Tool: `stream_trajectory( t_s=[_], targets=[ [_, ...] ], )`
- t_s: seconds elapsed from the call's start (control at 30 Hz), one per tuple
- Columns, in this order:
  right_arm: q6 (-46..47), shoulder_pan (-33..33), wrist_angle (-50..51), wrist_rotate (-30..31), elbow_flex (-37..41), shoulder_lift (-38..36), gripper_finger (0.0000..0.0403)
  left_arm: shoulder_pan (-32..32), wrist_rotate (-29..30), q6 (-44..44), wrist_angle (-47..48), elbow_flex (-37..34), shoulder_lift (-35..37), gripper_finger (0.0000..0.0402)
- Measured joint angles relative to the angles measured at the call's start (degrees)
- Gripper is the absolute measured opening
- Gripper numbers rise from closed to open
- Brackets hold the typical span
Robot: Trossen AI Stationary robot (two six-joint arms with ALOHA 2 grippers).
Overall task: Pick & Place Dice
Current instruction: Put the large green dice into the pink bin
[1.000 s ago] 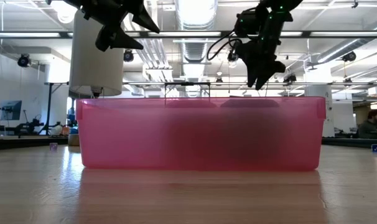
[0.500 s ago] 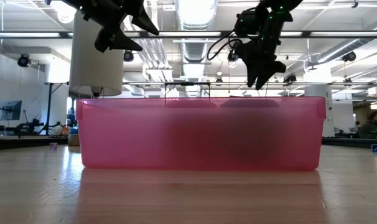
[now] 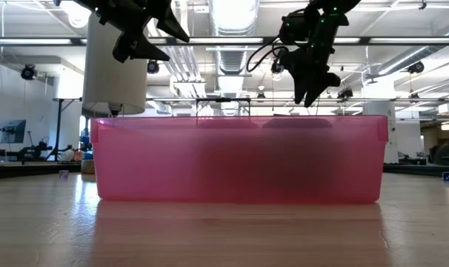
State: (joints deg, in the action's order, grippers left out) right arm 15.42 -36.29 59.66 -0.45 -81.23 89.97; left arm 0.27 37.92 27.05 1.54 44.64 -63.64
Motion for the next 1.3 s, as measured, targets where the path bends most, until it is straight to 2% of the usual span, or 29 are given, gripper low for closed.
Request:
stream_trajectory(
  t_s=[0.23,0.43,0.93,1.07,1.3],
  targets=[
    [-3.73,0.08,-0.07,-0.18,0.00,0.23,0.0185,0.00,-0.01,0.00,0.00,0.00,0.00,0.0360],
    [-7.95,0.30,0.00,-5.00,0.04,3.12,0.0185,0.00,-0.01,0.00,0.00,0.00,0.00,0.0354],
    [-18.02,0.07,-0.45,-3.76,0.02,3.89,0.0188,0.00,-0.01,-0.02,0.02,0.00,0.00,0.0361],
    [-18.84,-0.42,-0.52,-3.48,0.03,4.54,0.0211,0.04,-0.01,0.00,0.02,0.00,0.00,0.0363],
    [-20.55,-1.84,-0.37,-5.07,0.04,7.17,0.0278,0.04,-0.01,-0.01,0.04,0.00,0.00,0.0356]
  ],
)
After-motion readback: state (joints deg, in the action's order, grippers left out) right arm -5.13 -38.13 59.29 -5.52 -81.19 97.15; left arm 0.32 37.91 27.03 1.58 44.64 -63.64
